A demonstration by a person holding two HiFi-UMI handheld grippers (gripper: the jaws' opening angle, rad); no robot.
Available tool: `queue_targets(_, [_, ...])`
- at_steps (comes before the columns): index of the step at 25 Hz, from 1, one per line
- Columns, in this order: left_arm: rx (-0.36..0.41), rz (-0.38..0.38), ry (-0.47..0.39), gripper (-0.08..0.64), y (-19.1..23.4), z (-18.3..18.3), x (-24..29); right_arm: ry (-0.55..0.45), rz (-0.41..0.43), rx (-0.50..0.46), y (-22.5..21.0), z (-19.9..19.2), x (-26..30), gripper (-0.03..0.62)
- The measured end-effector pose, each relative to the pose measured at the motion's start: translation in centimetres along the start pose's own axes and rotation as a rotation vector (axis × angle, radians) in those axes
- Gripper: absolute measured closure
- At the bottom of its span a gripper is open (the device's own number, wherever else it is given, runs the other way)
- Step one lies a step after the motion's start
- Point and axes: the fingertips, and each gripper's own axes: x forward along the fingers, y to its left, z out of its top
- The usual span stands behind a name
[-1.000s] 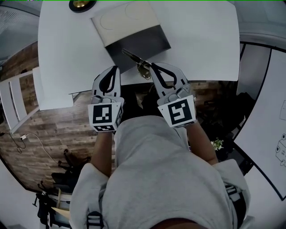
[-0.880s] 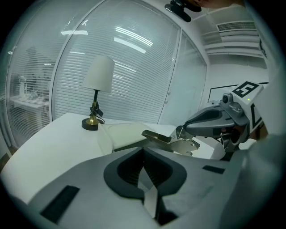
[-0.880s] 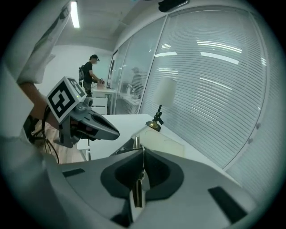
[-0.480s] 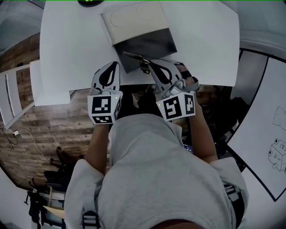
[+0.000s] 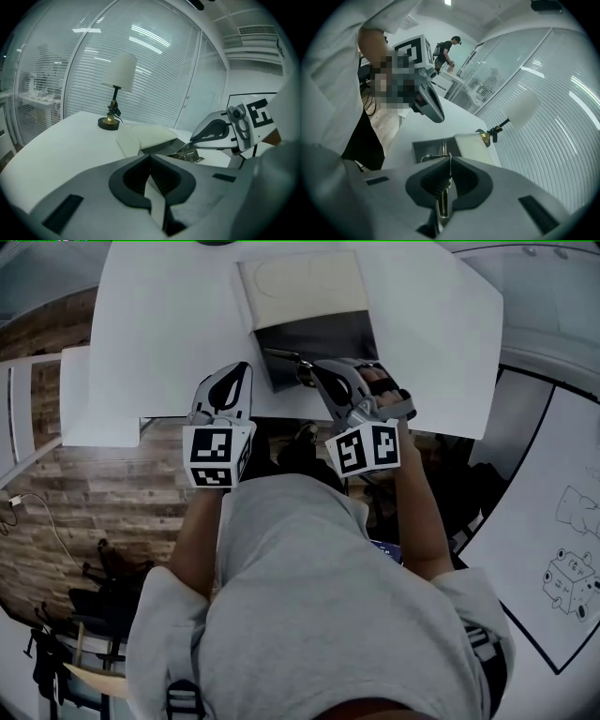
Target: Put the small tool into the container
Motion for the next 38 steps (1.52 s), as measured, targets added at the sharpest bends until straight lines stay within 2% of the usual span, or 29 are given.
queue_targets(10, [0.017,0.007,0.012,0.535,0.7,0.2,0.1,0.032,0.023,-0.08,-0.3,-0.9,2.2,0.561])
queue_targets(20, [0.017,0.013,0.027,0.535,1.3,-0.3,0.3,0.064,0.028,-0.108,-0.7,-1.7,3.9,0.561])
queue_targets(29, [0.011,0.011,0.035,0.535,1.9,-0.4,0.4,0.074,0.022,-0.11,-1.3,-1.9,5.3,0.561])
queue_targets(38, [0.011,-0.001,0.057,0.535,1.8,-1.1,0.6,0.131,0.074,-0.07,-0.5,-3.1,5.9,0.56])
